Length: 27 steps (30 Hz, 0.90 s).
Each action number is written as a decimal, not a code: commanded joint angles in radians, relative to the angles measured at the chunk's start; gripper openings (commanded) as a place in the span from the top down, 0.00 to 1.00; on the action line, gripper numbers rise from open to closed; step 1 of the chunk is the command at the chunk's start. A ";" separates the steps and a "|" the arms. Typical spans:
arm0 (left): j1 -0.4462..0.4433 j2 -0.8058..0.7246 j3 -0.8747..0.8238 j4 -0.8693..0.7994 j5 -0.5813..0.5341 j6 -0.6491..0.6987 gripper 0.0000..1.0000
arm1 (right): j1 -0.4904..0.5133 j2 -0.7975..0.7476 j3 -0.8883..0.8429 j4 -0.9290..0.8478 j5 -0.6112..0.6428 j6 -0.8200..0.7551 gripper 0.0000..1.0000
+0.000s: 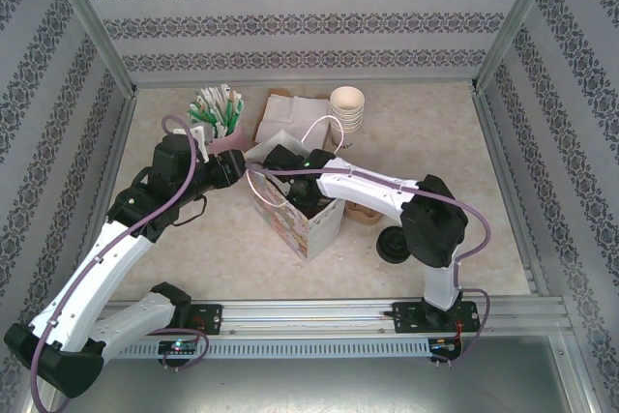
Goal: Pack the takeout coffee
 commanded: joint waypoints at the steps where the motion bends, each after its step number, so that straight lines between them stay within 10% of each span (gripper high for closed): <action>1: 0.007 -0.026 0.004 -0.005 -0.010 0.025 0.44 | -0.013 0.045 -0.020 0.002 -0.012 0.020 0.65; 27: 0.007 -0.037 0.010 -0.034 -0.019 0.021 0.44 | -0.014 0.044 -0.034 0.071 -0.031 0.048 0.48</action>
